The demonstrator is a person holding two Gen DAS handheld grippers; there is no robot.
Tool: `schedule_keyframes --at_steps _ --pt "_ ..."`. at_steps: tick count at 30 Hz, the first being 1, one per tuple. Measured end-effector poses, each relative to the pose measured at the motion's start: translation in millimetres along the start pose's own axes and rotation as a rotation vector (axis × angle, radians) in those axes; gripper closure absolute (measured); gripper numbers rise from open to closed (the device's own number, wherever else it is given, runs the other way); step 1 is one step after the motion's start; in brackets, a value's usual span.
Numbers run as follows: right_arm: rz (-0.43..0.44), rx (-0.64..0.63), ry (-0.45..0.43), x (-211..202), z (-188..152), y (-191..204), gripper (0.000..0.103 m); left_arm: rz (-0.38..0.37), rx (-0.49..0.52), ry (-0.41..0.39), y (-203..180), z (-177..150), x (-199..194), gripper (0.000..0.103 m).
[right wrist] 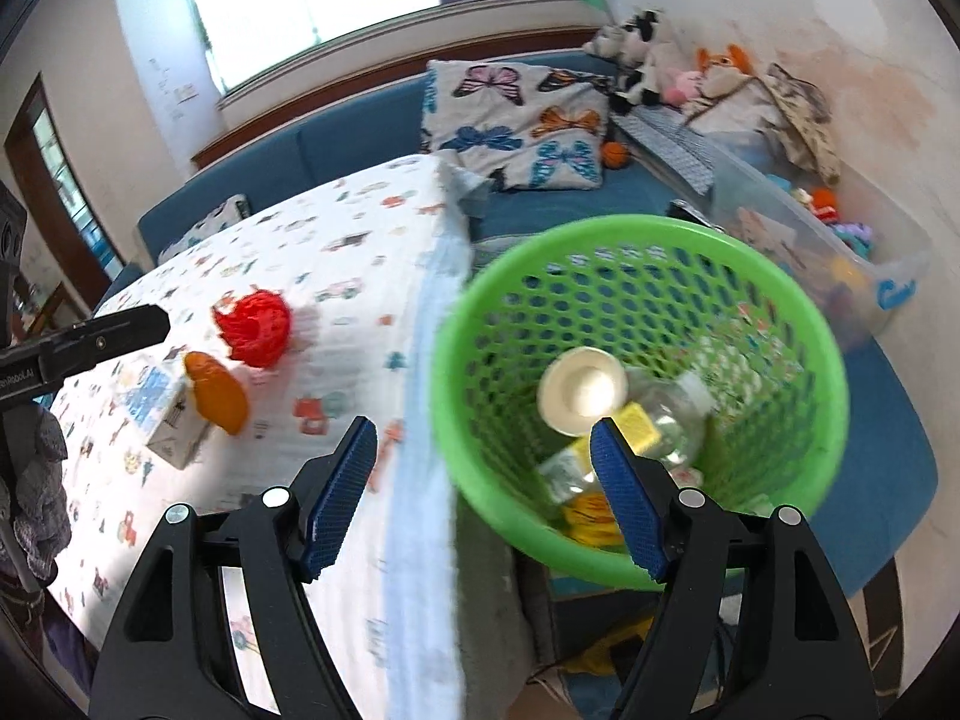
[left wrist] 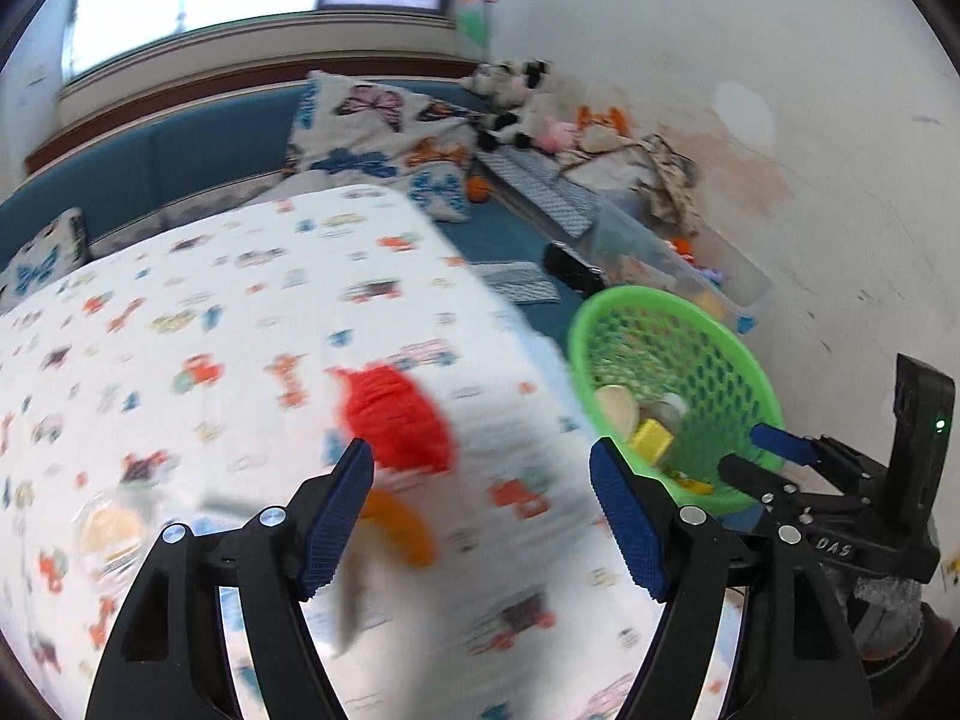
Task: Collect trash
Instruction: 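Move both tools back over the table toward the red net and tub, then grasp the red mesh net with the right gripper while the left grasps the clear round tub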
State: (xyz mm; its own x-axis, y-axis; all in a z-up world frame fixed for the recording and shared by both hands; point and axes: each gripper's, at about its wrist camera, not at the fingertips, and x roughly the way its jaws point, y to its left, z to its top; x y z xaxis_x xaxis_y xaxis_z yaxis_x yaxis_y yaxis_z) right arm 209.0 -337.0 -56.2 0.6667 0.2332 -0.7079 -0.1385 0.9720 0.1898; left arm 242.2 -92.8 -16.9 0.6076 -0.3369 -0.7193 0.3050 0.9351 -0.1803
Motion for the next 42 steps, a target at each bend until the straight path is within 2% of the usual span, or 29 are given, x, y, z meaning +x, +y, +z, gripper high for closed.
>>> schedule_keyframes --at_steps 12,24,36,42 --pt "0.105 -0.110 0.026 27.7 20.6 64.9 0.029 0.123 -0.139 -0.032 81.8 -27.2 -37.4 0.031" --pt "0.224 -0.172 0.077 71.8 44.9 122.5 0.030 0.221 -0.253 -0.026 143.6 -59.5 -62.9 0.031" --pt "0.215 -0.206 0.130 123.1 62.4 152.5 0.034 0.238 -0.366 0.003 181.2 -65.9 -58.3 0.027" --pt "0.203 -0.205 0.159 142.6 61.4 155.0 0.043 0.237 -0.449 0.035 192.8 -58.4 -42.7 0.023"
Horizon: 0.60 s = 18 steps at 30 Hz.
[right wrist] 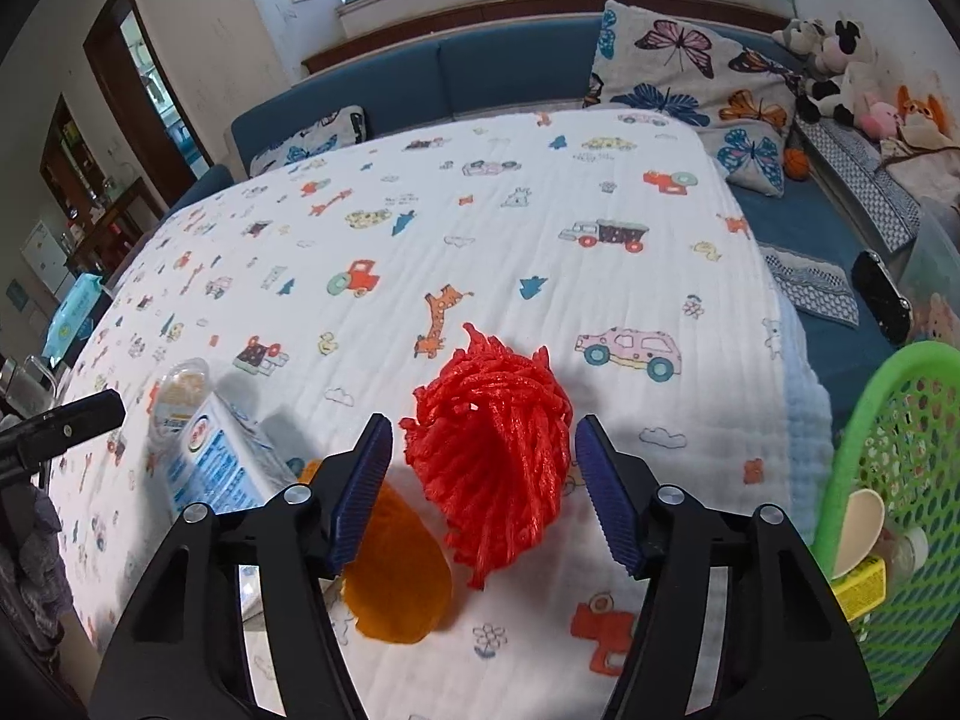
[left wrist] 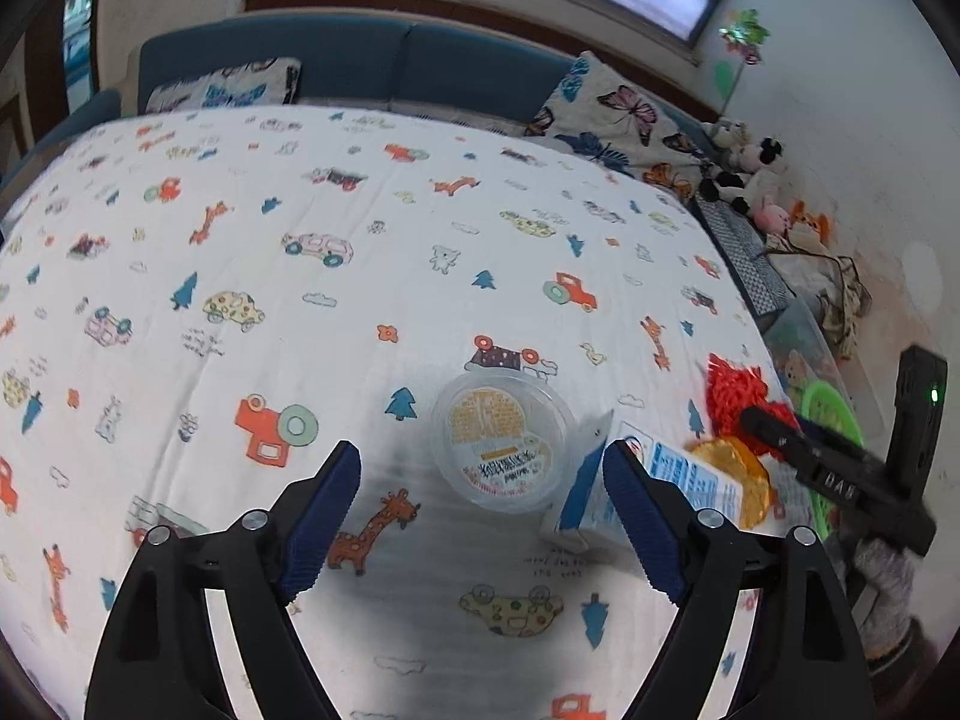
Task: Collect trash
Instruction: 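Grasp the red mesh net with the right gripper while the left grasps the clear round tub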
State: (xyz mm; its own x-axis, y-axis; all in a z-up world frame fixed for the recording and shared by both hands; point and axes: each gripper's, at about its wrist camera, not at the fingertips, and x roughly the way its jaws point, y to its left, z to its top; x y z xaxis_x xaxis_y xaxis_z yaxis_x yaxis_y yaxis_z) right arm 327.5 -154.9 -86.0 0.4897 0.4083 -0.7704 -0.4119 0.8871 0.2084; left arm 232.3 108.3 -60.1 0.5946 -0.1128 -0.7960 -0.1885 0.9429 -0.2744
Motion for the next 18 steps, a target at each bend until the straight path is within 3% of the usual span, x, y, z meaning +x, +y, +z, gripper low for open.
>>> schedule_keyframes --at_steps 2,8,18 --pt "0.002 0.004 0.012 4.6 -1.6 -1.6 0.049 0.005 -0.030 0.007 0.0 3.9 5.1 0.018" --pt "0.010 0.002 -0.005 -0.3 -4.9 -4.2 0.055 0.011 -0.115 0.033 -2.6 16.7 21.9 0.018" --pt "0.028 0.012 -0.049 -25.4 -9.8 -9.9 0.056 0.089 -0.176 0.068 -2.9 27.4 42.7 0.015"
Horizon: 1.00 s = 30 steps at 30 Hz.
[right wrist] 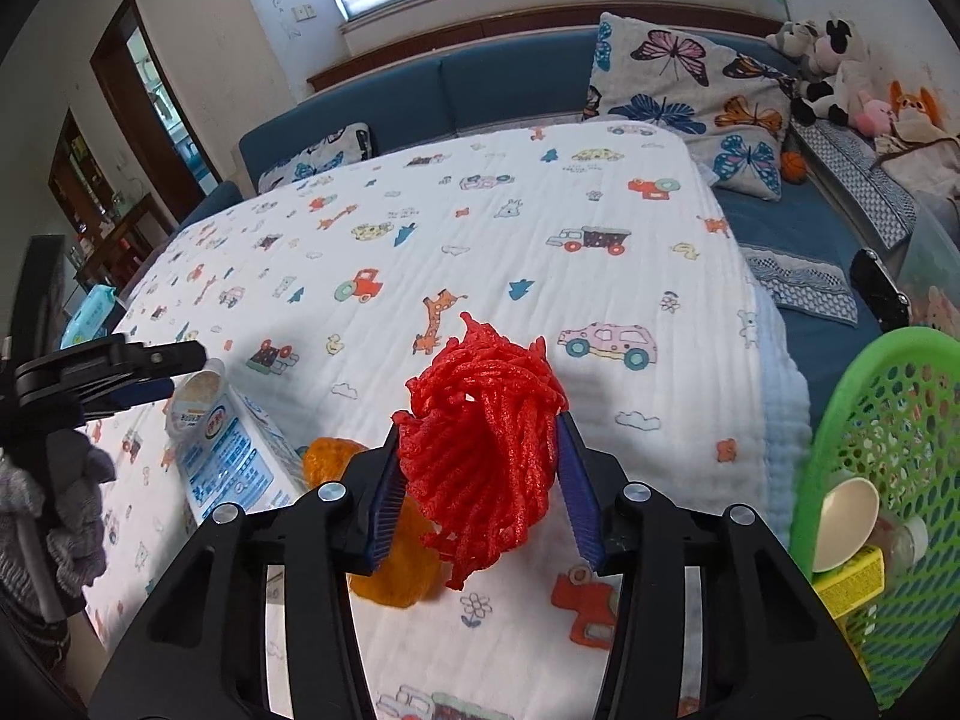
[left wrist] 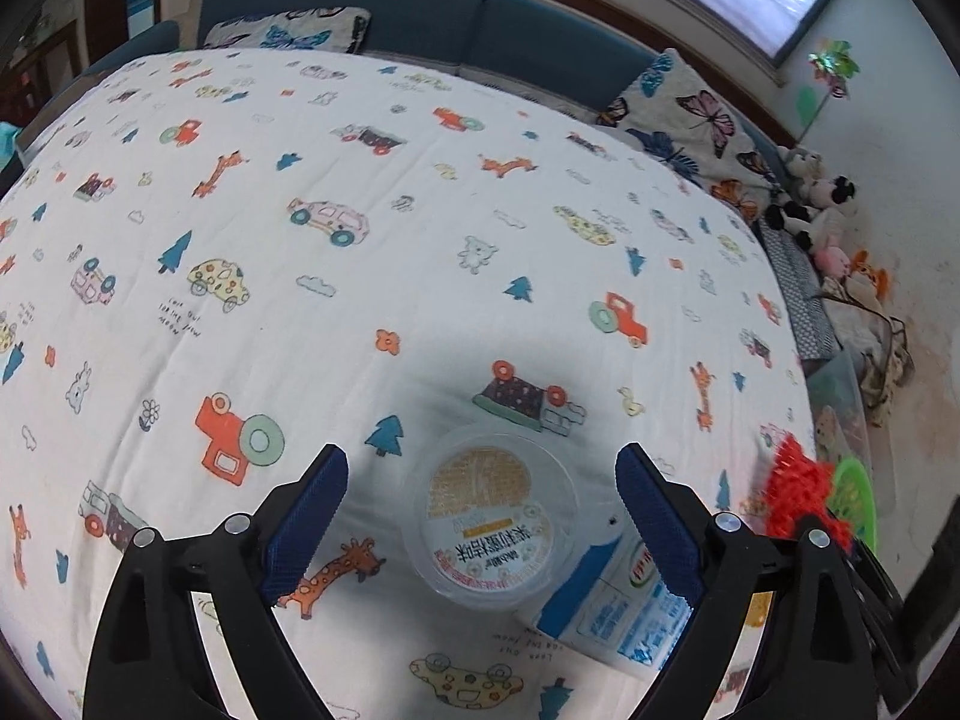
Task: Collect trash
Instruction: 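Grasp the red mesh net with the right gripper while the left grasps the clear round tub, then carry the net and tub to the green basket and release the net with the right gripper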
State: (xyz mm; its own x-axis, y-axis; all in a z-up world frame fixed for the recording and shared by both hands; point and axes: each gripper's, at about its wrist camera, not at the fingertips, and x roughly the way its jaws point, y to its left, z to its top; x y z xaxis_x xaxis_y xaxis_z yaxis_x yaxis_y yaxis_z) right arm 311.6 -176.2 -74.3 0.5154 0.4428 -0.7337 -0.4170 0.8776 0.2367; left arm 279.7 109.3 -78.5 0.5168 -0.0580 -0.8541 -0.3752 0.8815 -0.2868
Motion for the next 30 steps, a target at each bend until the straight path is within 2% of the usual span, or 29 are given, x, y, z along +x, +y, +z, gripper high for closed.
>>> schedule_keyframes --at_steps 8,21,30 --pt "0.001 0.004 -0.020 -14.3 -5.2 -1.0 0.056 -0.010 -0.055 0.038 4.0 0.6 10.2 0.015" --pt "-0.014 0.023 -0.036 -32.8 -18.6 -8.9 0.056 0.017 -0.066 0.072 -4.5 -1.5 23.8 0.016" --pt "-0.025 0.047 -0.049 -44.6 -26.4 -17.3 0.056 0.037 -0.060 0.088 -6.8 -3.0 28.6 0.025"
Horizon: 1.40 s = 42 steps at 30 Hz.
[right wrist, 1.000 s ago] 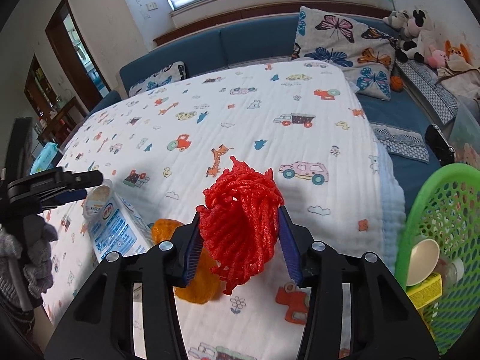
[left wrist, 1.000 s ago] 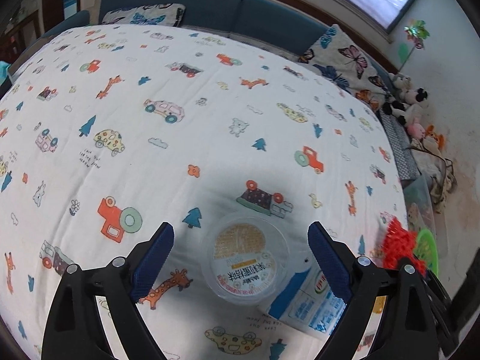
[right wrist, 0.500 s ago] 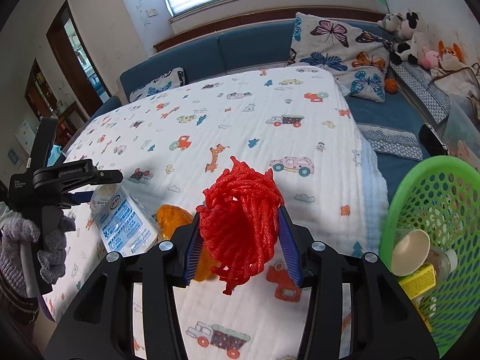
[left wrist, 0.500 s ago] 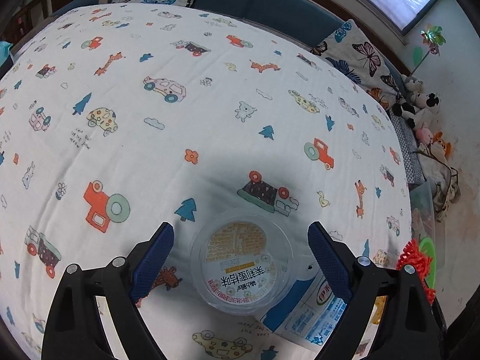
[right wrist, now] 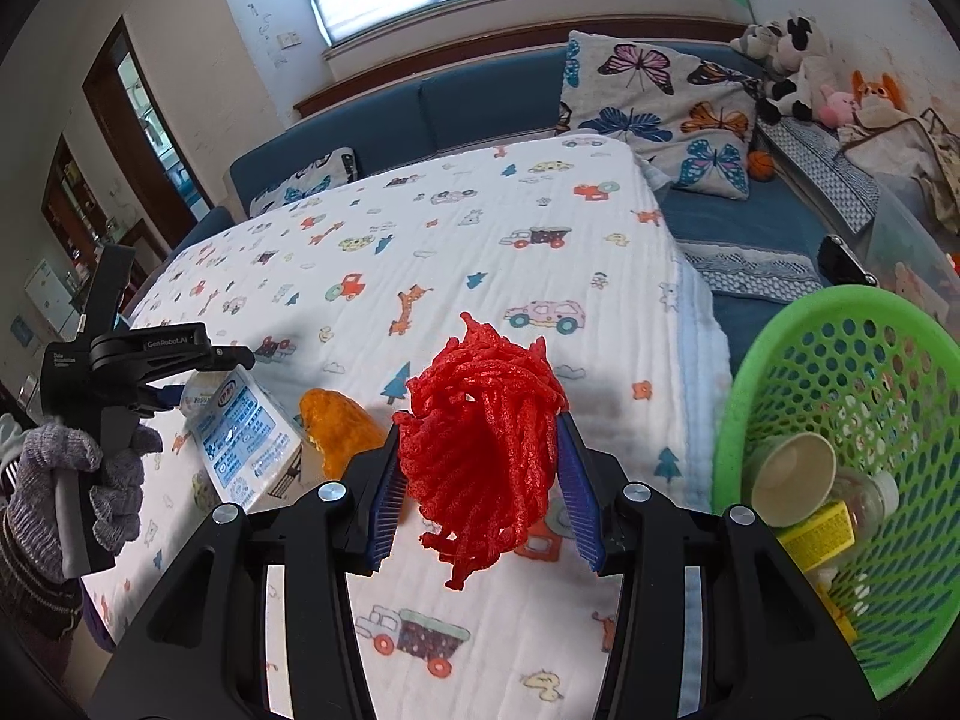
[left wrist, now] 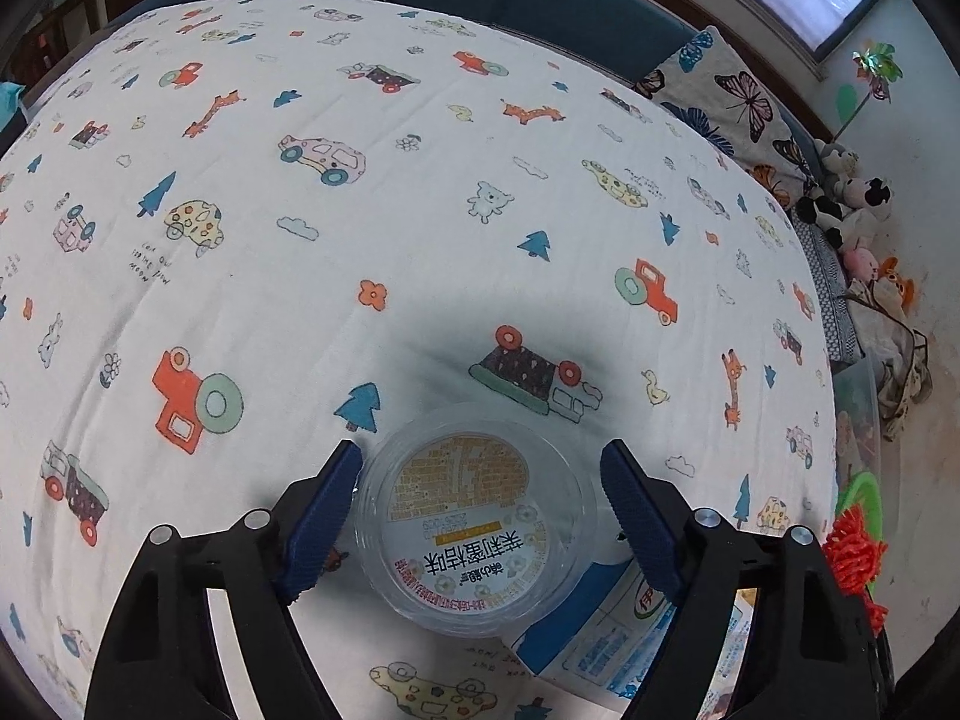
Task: Collect trash
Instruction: 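Carry the net and tub to the green basket and release the net with the right gripper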
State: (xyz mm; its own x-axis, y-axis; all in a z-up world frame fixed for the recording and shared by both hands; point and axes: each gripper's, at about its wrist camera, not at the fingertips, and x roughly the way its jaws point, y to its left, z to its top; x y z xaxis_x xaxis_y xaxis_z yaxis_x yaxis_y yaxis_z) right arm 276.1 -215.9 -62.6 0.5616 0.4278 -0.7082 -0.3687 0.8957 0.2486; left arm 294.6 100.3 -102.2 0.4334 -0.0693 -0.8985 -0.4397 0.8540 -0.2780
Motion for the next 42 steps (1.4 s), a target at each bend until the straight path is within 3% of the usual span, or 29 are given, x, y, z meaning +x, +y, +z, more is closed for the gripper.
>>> schedule_keyframes --at_steps 4,21,31,42 --pt "-0.005 0.012 -0.006 -5.3 -2.7 -5.0 0.056 -0.015 0.012 0.004 -1.0 -1.1 -1.2 0.038" --pt "-0.046 0.071 -0.053 -37.6 -12.2 -35.5 0.056 -0.036 0.108 -0.095 -21.7 -2.4 -40.2 0.040" --pt "-0.122 0.134 -0.063 -59.3 -26.3 -75.1 0.056 -0.121 0.233 -0.128 -71.9 -15.8 -67.9 0.040" --pt "-0.252 0.213 -0.091 -95.5 -43.9 -127.2 0.055 -0.218 0.365 -0.088 -138.7 -39.3 -73.9 0.040"
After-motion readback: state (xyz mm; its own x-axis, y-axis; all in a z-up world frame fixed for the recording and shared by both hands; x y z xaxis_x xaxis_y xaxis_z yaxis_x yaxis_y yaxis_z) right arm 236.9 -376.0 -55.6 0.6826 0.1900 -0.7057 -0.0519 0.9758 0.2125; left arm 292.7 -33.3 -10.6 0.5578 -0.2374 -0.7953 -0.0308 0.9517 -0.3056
